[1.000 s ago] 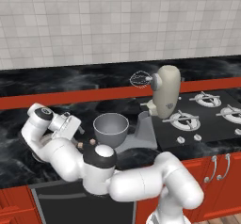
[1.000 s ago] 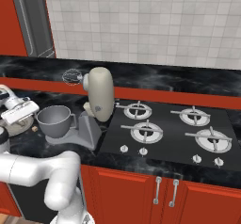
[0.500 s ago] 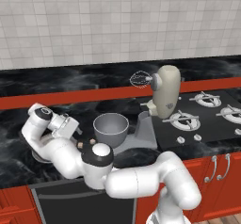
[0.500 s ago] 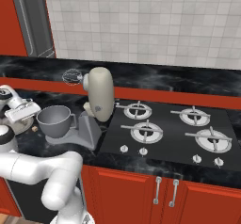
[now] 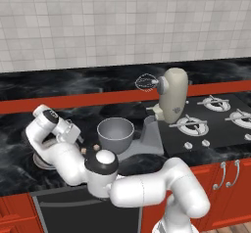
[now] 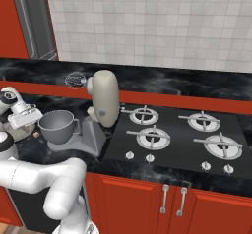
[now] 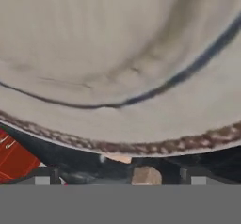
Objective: Add butter and sugar cubes to the stand mixer bowl and then turn on the stand mixer to begin making frosting.
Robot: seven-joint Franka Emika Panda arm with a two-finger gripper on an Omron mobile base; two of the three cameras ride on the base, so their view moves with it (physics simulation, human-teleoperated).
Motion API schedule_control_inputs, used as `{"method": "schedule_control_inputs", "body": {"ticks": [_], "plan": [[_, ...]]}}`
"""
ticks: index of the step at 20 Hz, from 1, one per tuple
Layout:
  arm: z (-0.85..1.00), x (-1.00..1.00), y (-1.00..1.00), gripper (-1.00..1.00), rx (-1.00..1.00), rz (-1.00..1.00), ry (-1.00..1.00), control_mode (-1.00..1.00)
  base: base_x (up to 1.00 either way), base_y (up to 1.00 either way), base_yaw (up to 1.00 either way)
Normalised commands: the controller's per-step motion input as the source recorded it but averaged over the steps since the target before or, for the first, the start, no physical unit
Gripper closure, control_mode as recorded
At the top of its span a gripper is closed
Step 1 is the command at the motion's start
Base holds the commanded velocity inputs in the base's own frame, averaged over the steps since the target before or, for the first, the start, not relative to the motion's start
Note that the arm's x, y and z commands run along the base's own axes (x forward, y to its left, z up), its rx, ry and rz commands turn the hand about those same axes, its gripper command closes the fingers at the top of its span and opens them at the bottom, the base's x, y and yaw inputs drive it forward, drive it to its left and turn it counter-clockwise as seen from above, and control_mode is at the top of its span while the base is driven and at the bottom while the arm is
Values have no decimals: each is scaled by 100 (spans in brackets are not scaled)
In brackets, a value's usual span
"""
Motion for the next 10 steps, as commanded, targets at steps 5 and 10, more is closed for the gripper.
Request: {"method": "schedule_control_inputs", "body": {"ticks": [5, 10], "plan": [[-29, 0, 0, -100, 4, 1, -5, -100, 0, 0, 0], [-16, 0, 0, -100, 1, 0, -7, -100, 0, 0, 0]]}}
